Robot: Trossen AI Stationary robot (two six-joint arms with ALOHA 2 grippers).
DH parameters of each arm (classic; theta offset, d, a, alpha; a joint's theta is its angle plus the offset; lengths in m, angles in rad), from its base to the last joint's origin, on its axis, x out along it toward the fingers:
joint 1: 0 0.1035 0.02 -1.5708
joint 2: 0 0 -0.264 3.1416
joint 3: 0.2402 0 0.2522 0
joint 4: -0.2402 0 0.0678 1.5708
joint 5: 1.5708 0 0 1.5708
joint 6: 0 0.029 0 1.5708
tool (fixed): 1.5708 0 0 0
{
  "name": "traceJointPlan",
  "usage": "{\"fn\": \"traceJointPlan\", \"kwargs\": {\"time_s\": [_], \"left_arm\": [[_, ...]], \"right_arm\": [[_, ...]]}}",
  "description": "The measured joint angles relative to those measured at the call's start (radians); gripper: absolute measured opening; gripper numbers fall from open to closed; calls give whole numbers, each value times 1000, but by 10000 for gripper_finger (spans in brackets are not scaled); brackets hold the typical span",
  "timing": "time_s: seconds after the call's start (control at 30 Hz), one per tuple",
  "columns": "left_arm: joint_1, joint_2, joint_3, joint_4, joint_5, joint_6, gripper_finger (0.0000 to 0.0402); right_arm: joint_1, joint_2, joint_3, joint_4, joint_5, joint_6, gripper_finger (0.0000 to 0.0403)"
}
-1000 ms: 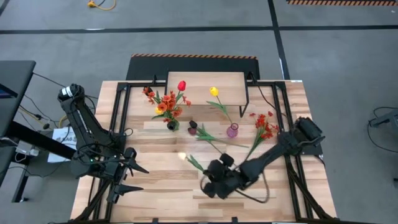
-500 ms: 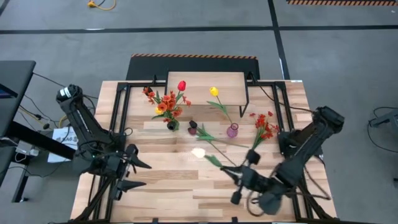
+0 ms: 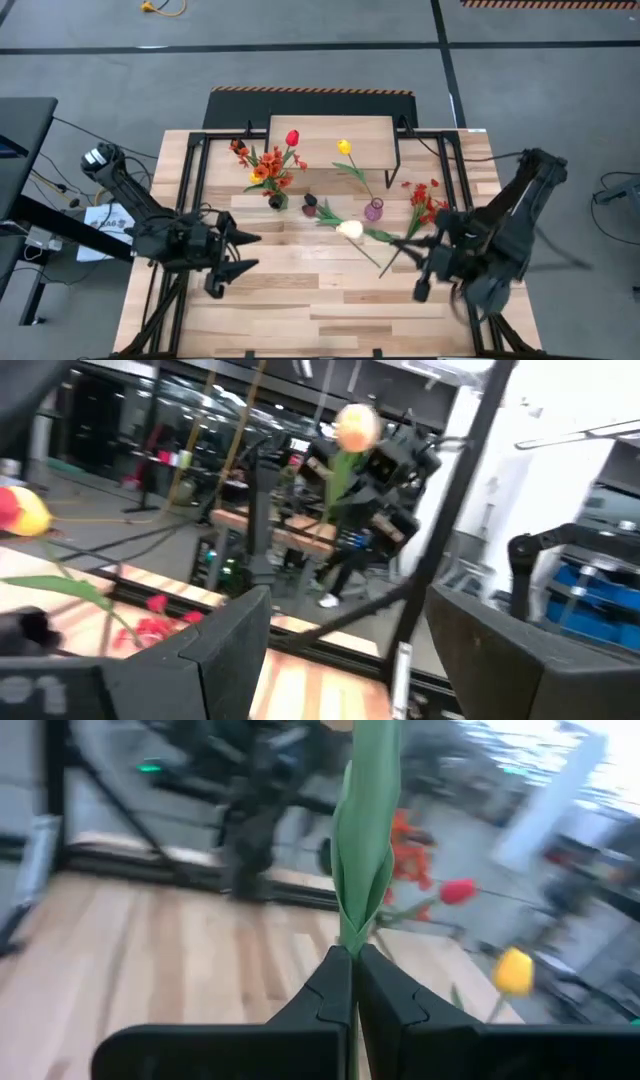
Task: Pick and place flowers into a vace then onto a shelf
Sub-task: Put the light orange tulip into the purple vase
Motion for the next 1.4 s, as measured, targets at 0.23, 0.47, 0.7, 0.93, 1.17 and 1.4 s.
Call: {"fn": "traceJointPlan", "kwargs": {"time_s": [0.23,0.47,0.7,0.93,1.17,1.4], "left_arm": [[124,42,0,9,76,0,256],[206,57,0,17,218,35,256],[220,57,7,12,235,107,256],[217,57,7,-1,287,164,256],[216,57,7,-55,387,184,256],[216,57,7,-93,387,192,256]], "right_arm": [[-181,-249,-149,200,-762,-325,0],[-355,-308,-546,928,-1034,-377,0],[-370,-160,-826,1743,-939,-521,0],[-434,-40,-941,2126,-791,-612,0],[-587,28,-944,2127,-770,-537,0],[-693,57,-954,2133,-767,-454,0]]}}
